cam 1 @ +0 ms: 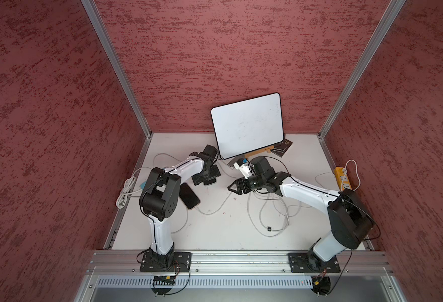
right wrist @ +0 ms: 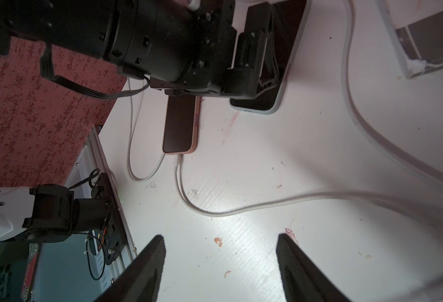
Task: Plug the charging cable into the phone
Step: Move the phone to the center of the board, then pick up the phone at the center of the board.
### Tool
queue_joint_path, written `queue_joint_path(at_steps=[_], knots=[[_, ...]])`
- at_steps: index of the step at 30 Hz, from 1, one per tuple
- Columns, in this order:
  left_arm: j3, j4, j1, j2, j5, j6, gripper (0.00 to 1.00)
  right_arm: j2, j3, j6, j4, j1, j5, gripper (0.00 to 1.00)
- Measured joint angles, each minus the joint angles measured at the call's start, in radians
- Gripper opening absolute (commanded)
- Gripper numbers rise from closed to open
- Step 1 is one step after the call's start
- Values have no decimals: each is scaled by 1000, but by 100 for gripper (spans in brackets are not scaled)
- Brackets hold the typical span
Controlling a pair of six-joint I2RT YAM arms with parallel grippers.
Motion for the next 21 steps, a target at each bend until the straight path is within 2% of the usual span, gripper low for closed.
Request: queue_joint_path(at_steps=[9, 14, 21], knots=[[132, 11, 68, 143, 25, 43, 100, 0, 0, 0, 1, 0, 0, 71], [171, -8, 67, 173, 20, 58, 99, 0, 0, 0, 1, 0, 0, 71], [230, -60, 56, 214, -21, 69, 92, 0, 0, -1, 0, 0, 0, 71]])
